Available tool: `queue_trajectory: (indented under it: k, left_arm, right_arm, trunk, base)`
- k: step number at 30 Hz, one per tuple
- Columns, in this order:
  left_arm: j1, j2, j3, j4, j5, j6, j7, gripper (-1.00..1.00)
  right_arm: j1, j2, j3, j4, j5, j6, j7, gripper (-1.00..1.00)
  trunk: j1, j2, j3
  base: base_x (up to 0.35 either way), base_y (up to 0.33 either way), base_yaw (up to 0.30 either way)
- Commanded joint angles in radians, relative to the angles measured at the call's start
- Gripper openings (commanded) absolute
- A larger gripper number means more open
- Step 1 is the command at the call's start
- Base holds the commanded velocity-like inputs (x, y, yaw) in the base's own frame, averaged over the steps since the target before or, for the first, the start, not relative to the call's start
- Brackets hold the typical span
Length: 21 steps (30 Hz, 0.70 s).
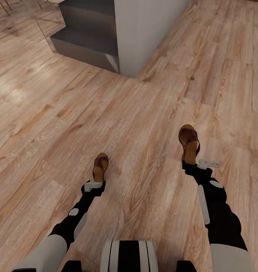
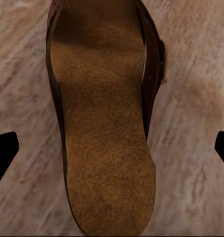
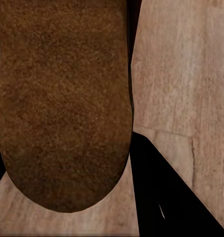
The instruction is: Pick up the two gym shoes and the two sandals from the corridor floor and place them onto the hallstand (shoe rack) in the corridor, making sure they are on the rack and not on the floor. Arrange them so the two gym shoes are next to each other and the two sandals are next to each other.
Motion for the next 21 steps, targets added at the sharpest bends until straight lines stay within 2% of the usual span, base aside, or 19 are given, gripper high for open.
queue_trajectory:
  k: [1, 6, 21]
  left_arm:
    - [0.000, -0.001, 0.005, 0.001, 0.002, -0.002, -0.008, 1.00]
    - [-0.001, -0.001, 0.004, 0.001, 0.002, -0.003, -0.008, 1.00]
    - [0.000, -0.001, 0.004, 0.001, 0.002, -0.003, -0.008, 1.00]
  right_arm:
    - [-0.001, 0.001, -0.001, -0.001, 0.000, 0.006, -0.002, -1.00]
    - [-0.001, 0.000, -0.002, -0.002, 0.000, 0.006, -0.002, -1.00]
    - [-0.001, 0.000, -0.004, -0.002, 0.000, 0.006, -0.002, -1.00]
  trunk:
    - [0.000, -0.001, -0.006]
    - [0.002, -0.002, -0.034]
    - [0.003, -0.002, -0.054]
  base:
    - [0.000, 0.000, 0.000]
    - [0.000, 0.000, 0.000]
    - [0.000, 0.000, 0.000]
